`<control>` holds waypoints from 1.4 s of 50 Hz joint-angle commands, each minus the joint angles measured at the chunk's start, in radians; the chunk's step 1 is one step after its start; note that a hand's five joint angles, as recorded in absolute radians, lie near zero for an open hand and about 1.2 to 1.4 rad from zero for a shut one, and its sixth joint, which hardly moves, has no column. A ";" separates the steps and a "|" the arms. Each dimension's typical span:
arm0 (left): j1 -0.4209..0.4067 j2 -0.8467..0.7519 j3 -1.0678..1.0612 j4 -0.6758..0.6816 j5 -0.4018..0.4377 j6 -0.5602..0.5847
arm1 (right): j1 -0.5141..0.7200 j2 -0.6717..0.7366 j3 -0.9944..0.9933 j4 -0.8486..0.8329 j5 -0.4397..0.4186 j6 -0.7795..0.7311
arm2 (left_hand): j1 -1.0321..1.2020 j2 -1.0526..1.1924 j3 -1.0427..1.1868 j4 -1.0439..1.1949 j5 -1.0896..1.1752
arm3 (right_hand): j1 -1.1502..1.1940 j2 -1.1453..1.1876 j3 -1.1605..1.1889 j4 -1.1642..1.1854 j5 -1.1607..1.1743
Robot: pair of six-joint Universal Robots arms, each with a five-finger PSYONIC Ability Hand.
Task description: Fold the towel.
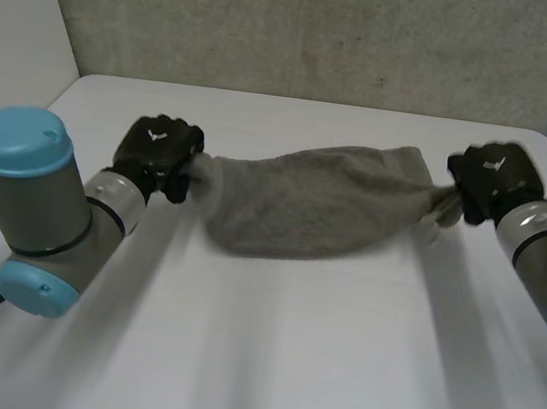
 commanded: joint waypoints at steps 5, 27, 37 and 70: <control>0.016 0.265 0.000 -0.098 0.005 -0.010 | -0.019 -0.269 -0.077 0.144 -0.021 0.019 | -0.178 -0.197 -0.201 -0.180 -0.372 | 0.041 0.046 0.036 0.031 0.044; 0.039 0.017 0.223 -0.326 0.002 0.004 | -0.072 -0.005 -0.316 0.503 -0.137 -0.156 | -0.178 -0.197 -0.201 -0.180 -0.372 | 0.041 0.046 0.036 0.031 0.044; 0.045 -0.155 0.473 -0.225 -0.002 -0.013 | 0.027 0.230 -0.578 0.260 -0.014 -0.155 | -0.178 -0.197 -0.201 -0.180 -0.372 | 0.041 0.046 0.036 0.031 0.044; 0.160 -0.094 0.088 0.016 0.064 -0.184 | 0.032 0.090 -0.103 -0.025 -0.233 0.030 | -0.178 -0.197 -0.201 -0.180 -0.372 | 0.041 0.046 0.036 0.031 0.044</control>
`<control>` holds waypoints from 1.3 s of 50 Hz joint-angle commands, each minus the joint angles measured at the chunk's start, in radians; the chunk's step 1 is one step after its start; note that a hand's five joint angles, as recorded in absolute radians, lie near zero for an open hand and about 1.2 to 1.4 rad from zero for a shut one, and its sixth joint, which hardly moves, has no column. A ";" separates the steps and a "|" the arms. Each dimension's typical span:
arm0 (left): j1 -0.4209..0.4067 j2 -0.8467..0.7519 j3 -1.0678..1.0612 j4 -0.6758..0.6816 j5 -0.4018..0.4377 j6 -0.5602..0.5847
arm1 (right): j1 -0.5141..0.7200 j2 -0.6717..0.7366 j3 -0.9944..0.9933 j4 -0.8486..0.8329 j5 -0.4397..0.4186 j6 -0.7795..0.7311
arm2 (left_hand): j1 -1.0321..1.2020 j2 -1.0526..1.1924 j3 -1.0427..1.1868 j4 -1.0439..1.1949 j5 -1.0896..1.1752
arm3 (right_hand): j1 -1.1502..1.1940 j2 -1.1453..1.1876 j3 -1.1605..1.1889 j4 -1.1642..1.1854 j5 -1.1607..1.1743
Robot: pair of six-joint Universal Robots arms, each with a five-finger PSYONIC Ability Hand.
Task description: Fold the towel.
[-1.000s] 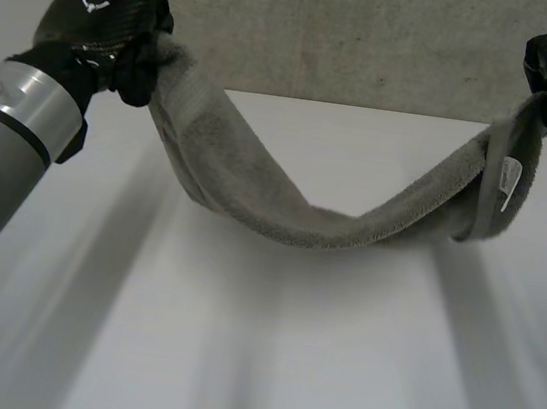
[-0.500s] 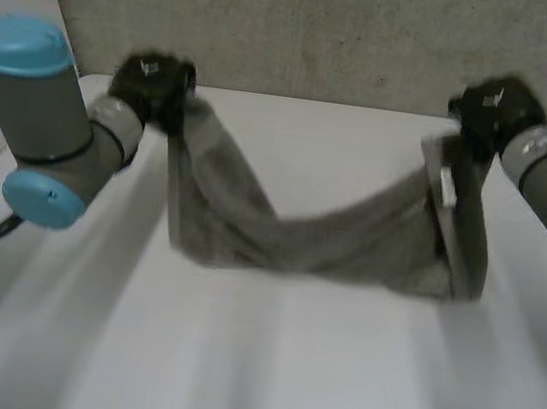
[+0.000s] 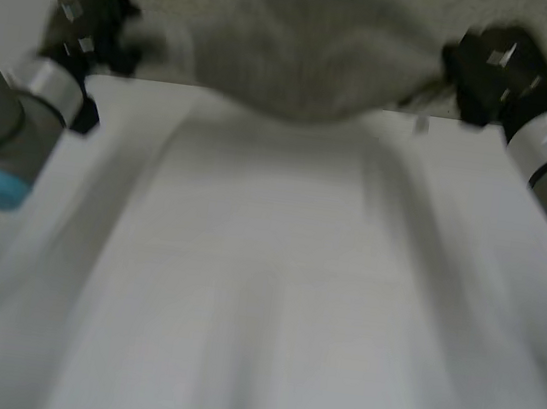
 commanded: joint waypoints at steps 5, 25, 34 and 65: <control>-0.029 -0.140 -0.186 -0.010 0.010 0.305 | 0.009 0.175 0.167 0.047 -0.018 -0.156 | -0.178 -0.197 -0.199 -0.180 -0.372 | 0.041 0.046 0.036 0.031 0.044; -0.026 0.049 -0.353 -0.074 0.014 0.352 | -0.035 0.086 0.277 0.182 -0.011 -0.311 | -0.178 -0.197 -0.199 -0.180 -0.372 | 0.041 0.046 0.036 0.031 0.044; -0.025 0.205 -0.396 -0.093 0.011 0.347 | -0.121 -0.175 0.365 0.260 -0.035 -0.314 | -0.178 -0.197 -0.199 -0.180 -0.372 | 0.041 0.046 0.036 0.031 0.044; -0.005 0.383 -0.530 -0.274 0.112 0.240 | -0.368 -0.346 0.558 0.972 -0.317 -0.811 | -0.178 -0.197 -0.199 -0.180 -0.372 | -1.162 -1.157 -1.167 -1.171 -1.159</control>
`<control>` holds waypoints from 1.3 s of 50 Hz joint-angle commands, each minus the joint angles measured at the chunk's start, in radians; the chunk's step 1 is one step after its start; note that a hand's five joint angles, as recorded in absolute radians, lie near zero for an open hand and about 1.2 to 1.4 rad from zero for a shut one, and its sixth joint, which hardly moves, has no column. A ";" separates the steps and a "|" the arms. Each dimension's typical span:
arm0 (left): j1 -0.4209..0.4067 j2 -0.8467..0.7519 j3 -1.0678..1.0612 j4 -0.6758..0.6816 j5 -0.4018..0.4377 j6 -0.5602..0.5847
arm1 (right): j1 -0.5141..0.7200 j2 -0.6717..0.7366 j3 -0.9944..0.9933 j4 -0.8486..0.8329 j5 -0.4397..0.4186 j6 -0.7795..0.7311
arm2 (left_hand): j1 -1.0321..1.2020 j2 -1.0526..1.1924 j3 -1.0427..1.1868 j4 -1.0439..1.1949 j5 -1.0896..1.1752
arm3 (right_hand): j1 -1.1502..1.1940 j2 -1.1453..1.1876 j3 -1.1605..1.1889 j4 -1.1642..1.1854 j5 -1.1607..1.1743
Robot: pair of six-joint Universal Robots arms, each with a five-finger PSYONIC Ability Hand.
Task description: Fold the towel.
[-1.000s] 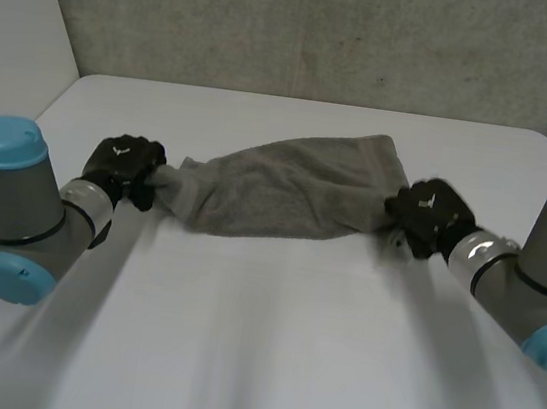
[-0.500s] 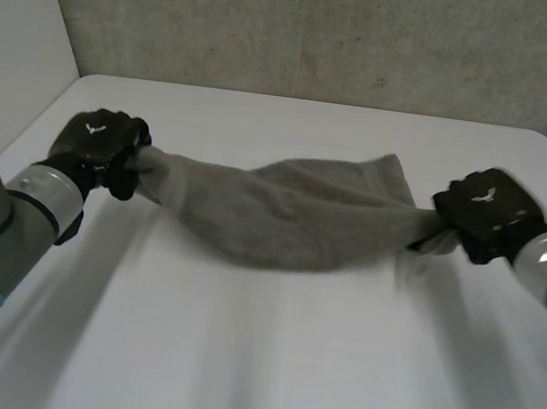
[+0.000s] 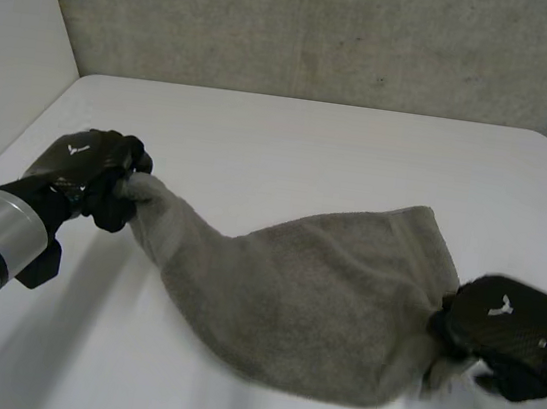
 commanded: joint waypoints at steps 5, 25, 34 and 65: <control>0.001 -0.100 0.058 0.009 -0.013 0.021 | 0.009 0.070 -0.190 -0.121 -0.018 0.244 | -0.178 -0.197 -0.198 -0.180 -0.372 | -0.677 -0.668 -0.695 -0.705 -0.685; -0.017 -0.219 0.218 0.009 -0.015 0.021 | 0.252 0.610 -0.760 -0.503 0.345 0.742 | -0.178 -0.197 -0.198 -0.180 -0.372 | -0.506 -0.496 -0.523 -0.533 -0.513; -0.019 -0.234 0.219 0.009 -0.016 0.021 | 0.316 0.866 -0.959 -0.635 0.428 0.757 | -0.178 -0.197 -0.198 -0.180 -0.372 | -0.426 -0.417 -0.444 -0.454 -0.434; -0.021 -0.235 0.218 0.009 -0.015 0.032 | 0.341 0.917 -1.019 -0.655 0.443 0.783 | -0.178 -0.197 -0.198 -0.180 -0.372 | 0.544 0.554 0.527 0.517 0.537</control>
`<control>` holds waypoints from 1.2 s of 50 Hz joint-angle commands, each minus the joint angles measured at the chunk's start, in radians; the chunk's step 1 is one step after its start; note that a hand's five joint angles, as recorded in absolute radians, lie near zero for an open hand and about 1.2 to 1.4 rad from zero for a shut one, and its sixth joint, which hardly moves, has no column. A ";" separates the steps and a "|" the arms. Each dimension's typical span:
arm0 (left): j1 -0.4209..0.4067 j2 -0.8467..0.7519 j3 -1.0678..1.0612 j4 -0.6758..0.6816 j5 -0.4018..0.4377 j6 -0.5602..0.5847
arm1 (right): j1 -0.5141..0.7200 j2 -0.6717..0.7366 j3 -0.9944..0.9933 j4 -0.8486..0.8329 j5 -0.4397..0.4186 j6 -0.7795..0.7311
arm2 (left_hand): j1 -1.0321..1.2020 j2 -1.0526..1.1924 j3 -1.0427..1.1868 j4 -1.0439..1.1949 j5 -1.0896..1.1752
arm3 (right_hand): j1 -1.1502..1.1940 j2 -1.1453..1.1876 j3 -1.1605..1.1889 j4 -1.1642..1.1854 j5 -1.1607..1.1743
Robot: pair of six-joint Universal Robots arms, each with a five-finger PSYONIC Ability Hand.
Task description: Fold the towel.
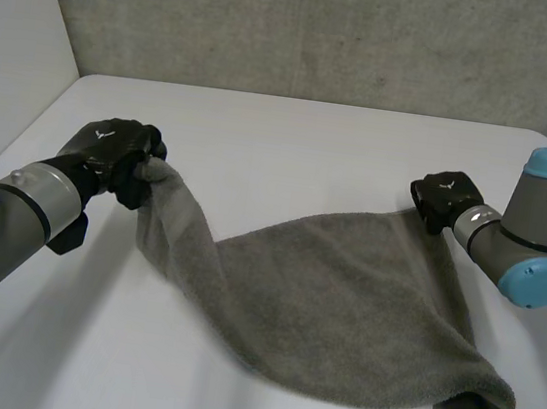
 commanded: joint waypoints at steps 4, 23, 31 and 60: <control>0.000 0.005 0.011 0.000 0.000 0.000 | -0.009 -0.215 0.116 -0.017 -0.013 0.059 | -0.178 -0.197 -0.198 -0.180 -0.372 | 0.046 0.060 0.056 0.050 0.041; -0.001 0.001 0.003 0.002 0.000 0.000 | 0.018 -0.103 0.045 0.019 -0.011 0.108 | -0.178 -0.197 -0.198 -0.180 -0.372 | -0.975 -0.960 -0.964 -0.971 -0.980; -0.006 -0.005 0.003 0.002 0.001 0.000 | 0.020 0.037 -0.097 0.027 0.001 0.110 | -0.178 -0.197 -0.198 -0.180 -0.372 | -0.820 -0.805 -0.809 -0.816 -0.824; -0.011 -0.022 0.003 0.002 0.000 0.008 | -0.009 0.107 -0.168 0.114 0.033 0.108 | -0.178 -0.197 -0.198 -0.180 -0.372 | -0.723 -0.708 -0.712 -0.719 -0.727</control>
